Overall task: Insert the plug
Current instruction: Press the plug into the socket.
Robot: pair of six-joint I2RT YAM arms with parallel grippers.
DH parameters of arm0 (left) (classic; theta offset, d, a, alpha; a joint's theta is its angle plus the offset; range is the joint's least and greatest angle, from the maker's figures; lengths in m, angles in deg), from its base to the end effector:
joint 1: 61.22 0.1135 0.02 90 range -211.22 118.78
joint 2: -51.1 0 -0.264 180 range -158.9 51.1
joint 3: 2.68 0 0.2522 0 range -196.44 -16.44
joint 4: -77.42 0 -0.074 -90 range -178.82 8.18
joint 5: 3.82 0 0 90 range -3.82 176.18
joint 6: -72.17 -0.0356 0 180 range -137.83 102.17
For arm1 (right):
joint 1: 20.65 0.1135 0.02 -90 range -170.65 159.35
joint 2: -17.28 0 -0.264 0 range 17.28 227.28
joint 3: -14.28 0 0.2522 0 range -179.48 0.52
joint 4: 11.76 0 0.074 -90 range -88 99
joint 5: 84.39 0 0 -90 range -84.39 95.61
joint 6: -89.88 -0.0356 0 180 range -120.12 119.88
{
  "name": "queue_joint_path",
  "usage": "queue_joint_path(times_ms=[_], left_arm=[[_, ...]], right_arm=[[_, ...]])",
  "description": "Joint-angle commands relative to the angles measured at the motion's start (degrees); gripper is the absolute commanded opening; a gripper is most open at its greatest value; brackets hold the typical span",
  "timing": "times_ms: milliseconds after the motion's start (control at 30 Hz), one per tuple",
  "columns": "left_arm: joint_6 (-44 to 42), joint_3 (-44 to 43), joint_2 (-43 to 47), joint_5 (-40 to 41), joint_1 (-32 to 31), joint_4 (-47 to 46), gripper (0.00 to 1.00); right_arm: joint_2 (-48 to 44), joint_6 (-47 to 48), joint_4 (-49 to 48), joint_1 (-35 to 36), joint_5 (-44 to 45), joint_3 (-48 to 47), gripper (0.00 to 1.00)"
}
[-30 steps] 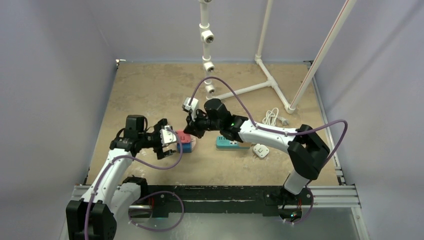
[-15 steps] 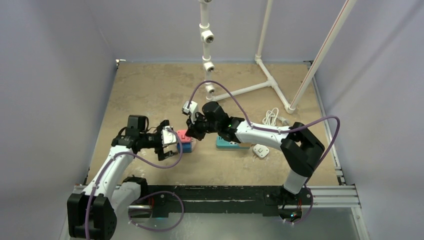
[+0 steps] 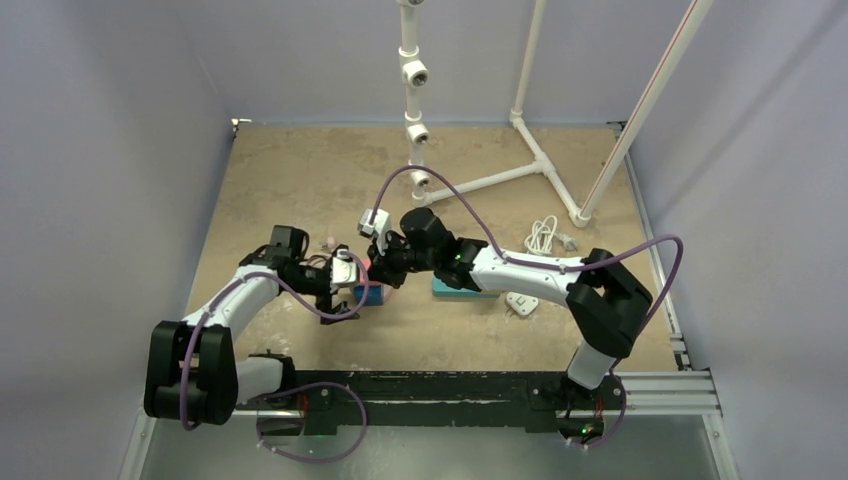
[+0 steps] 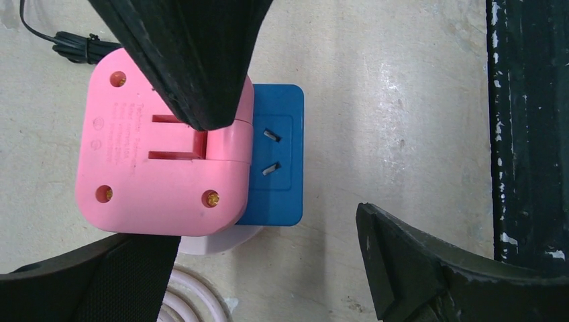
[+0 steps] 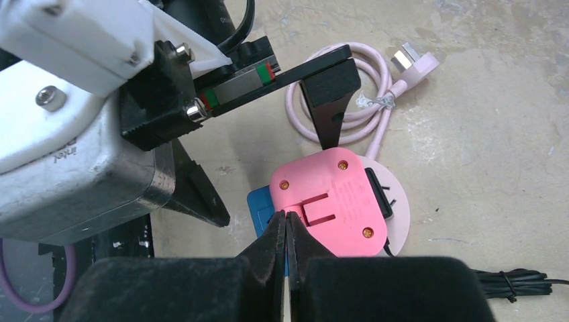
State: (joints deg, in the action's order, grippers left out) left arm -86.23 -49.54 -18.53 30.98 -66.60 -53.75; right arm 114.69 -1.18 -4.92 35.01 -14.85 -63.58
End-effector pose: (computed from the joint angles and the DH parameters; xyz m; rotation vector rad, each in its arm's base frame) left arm 0.1868 -0.0470 0.1739 1.5066 1.6892 -0.8143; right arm 0.2085 0.3273 0.2432 -1.1893 1.7842 0.9661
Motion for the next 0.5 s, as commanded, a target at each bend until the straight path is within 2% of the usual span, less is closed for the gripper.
queue_joint_path(times_ms=[0,233,333,467], left_arm=[[-2.15,-2.43,-0.89,-3.47,-0.78,-1.59,0.99],[-1.86,-0.95,-0.64,-2.77,-0.76,-4.27,0.92],[0.6,-0.14,-0.56,-1.89,-0.77,-7.6,0.77],[0.41,0.5,-0.59,-1.58,-0.77,-8.18,0.66]], right_arm=[[-1.51,0.8,-0.66,0.47,-1.35,-0.5,0.0],[-0.29,2.82,-0.37,0.5,-0.68,-1.66,0.0],[0.46,2.86,-0.21,0.48,-0.9,-1.87,0.0],[1.38,2.96,0.58,0.49,-1.56,-2.6,0.0]])
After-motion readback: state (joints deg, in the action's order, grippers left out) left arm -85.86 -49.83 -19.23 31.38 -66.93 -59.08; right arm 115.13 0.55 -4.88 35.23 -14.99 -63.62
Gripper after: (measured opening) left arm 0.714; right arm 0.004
